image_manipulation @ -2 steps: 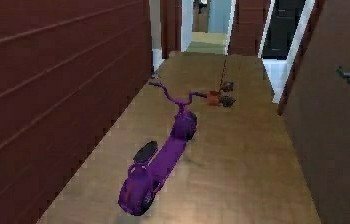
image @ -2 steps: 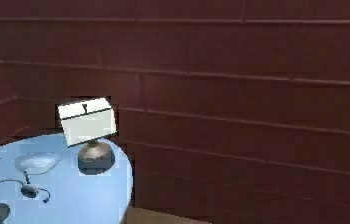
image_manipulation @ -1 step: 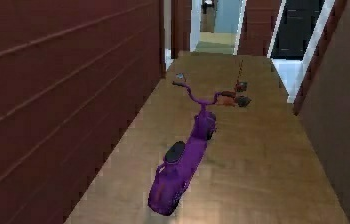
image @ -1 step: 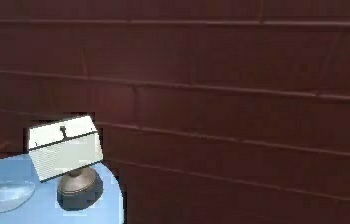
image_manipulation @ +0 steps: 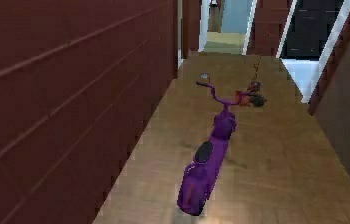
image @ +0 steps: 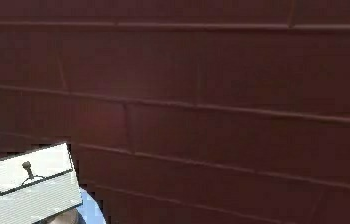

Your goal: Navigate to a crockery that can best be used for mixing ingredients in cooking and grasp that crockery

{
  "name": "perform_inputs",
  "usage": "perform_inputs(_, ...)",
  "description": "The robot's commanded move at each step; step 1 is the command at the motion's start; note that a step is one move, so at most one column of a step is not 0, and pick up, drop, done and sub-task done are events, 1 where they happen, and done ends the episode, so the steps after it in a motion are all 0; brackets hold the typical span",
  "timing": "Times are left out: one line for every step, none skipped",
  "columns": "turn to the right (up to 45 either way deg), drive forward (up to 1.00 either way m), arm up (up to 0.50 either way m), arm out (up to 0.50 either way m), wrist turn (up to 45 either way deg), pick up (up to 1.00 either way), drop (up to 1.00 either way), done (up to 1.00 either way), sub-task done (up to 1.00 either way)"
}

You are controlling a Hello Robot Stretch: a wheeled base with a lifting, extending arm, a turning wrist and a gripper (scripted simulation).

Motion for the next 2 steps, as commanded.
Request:
perform_inputs(-45.0, 0.00, 0.00, 0.00, 0.0, 0.00, 0.00, 0.00, 0.00)
perform_inputs(-45.0, 0.00, 0.00, 0.00, 0.0, 0.00, 0.00, 0.00, 0.00)
